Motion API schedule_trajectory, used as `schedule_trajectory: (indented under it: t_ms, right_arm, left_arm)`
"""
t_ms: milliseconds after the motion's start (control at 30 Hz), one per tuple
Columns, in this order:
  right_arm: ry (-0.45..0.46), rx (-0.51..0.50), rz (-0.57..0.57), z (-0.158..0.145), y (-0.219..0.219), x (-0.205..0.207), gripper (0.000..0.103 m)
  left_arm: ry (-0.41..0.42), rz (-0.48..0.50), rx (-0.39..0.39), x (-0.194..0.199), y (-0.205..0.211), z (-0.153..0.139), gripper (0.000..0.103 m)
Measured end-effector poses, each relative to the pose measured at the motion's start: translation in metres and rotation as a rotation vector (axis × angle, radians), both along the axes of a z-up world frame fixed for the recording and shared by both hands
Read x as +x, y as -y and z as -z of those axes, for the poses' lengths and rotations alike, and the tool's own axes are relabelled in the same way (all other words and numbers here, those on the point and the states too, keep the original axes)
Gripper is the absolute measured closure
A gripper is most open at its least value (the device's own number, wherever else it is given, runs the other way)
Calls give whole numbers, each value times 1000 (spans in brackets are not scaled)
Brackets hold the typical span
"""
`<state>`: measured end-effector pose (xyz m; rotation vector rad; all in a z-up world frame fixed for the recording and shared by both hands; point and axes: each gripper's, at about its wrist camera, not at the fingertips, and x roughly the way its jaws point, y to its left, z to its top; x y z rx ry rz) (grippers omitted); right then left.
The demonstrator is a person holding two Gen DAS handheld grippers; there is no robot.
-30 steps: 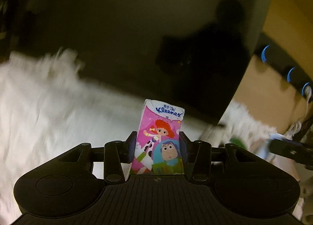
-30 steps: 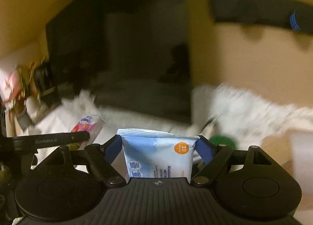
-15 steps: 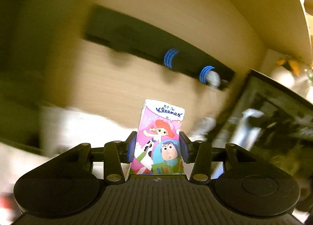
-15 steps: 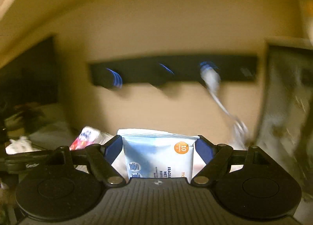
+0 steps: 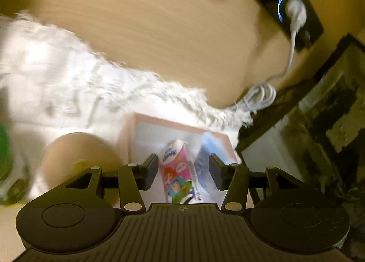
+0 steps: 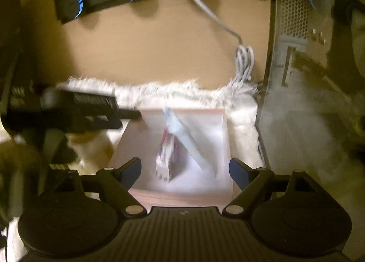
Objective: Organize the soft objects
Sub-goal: 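Carry both packs into the pink box and open both tools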
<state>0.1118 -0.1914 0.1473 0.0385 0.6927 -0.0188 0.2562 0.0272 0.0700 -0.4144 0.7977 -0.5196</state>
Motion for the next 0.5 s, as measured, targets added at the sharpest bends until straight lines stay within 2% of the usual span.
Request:
schedule_trajectory:
  t_ms: [133, 233, 333, 433, 500]
  right_arm:
    - [24, -1, -18, 11, -3, -15, 17]
    - [14, -7, -20, 19, -5, -15, 16]
    - [3, -29, -42, 33, -15, -19, 16]
    - [24, -92, -35, 46, -35, -32, 16]
    - [30, -114, -28, 55, -48, -36, 16]
  left_arm:
    - [40, -85, -10, -31, -43, -12, 50]
    - [77, -151, 12, -60, -80, -23, 50]
    - [151, -221, 109, -99, -120, -35, 50]
    - [210, -320, 277, -133, -160, -37, 50]
    - [211, -398, 387, -151, -188, -33, 50]
